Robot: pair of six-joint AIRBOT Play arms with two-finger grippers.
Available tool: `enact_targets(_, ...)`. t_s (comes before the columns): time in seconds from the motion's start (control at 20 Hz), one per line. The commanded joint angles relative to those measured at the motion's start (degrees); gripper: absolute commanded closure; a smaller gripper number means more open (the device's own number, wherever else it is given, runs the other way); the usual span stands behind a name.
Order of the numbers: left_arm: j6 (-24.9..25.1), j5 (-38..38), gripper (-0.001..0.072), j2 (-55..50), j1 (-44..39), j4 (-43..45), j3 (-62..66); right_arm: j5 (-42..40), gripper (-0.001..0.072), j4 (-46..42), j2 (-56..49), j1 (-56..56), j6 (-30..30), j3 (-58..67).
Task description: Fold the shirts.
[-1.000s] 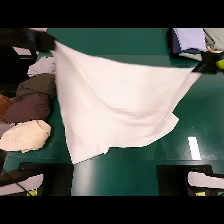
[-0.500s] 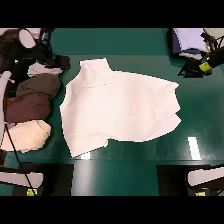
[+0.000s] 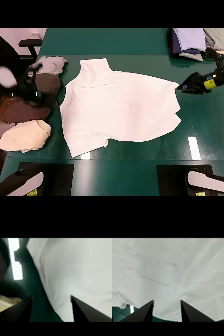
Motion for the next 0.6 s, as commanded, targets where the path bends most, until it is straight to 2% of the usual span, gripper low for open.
enact_targets(0.0, -2.08, 1.03, 0.0162, 6.95, 0.26, -2.89, -14.82, -2.73, 0.0325, 2.19, 5.73, -0.31, -0.63, -8.17)
enact_targets(0.25, -2.08, 8.79, 0.0163, 7.13, 0.26, -10.29, -24.28, -3.28, 0.0324, 2.12, 7.89, -0.31, -0.63, -10.10)
enact_targets(0.55, -1.11, 11.98, 0.0164, 7.13, 0.09, -15.89, -28.57, -3.69, 0.0324, 2.14, 7.85, -0.31, -0.63, -10.10)
